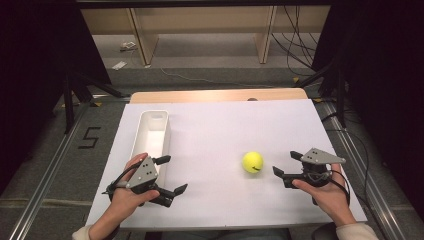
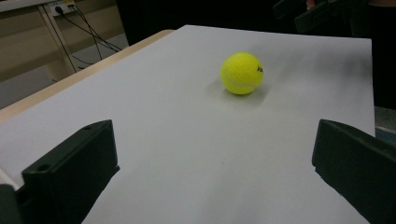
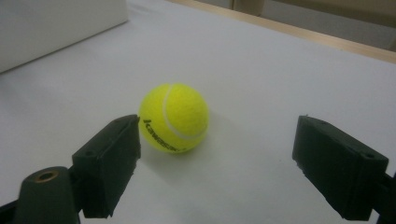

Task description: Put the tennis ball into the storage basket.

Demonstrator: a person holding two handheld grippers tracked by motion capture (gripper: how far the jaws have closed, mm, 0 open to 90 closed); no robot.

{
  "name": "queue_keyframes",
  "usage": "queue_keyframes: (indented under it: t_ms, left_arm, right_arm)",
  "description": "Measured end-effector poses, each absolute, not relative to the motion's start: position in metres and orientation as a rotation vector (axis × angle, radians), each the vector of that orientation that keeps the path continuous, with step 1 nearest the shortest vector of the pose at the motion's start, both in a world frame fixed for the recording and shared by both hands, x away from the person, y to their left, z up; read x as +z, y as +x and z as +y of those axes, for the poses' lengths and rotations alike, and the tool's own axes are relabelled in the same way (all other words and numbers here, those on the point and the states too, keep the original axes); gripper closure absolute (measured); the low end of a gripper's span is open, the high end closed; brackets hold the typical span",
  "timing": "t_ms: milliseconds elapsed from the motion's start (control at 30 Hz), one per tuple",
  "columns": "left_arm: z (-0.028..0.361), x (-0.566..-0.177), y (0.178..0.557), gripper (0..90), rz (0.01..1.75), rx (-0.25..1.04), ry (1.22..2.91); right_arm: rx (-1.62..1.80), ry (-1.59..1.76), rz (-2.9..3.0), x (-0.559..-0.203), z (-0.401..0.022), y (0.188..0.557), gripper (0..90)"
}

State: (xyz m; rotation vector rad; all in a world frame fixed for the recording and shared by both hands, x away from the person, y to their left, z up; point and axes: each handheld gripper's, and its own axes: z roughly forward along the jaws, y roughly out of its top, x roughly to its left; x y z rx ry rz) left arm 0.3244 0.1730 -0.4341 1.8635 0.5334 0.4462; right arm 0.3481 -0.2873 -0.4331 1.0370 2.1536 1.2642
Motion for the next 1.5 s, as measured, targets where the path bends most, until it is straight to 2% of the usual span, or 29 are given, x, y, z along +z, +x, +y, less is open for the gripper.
queue_keyframes:
  t_ms: [1500]
  left_arm:
    - [0.171, -0.434, 0.323, 0.0, 0.513, 0.442, 1.875]
  right_arm:
    - [1.193, 1.007, 2.206, -0.441, -0.259, 0.360, 12.3]
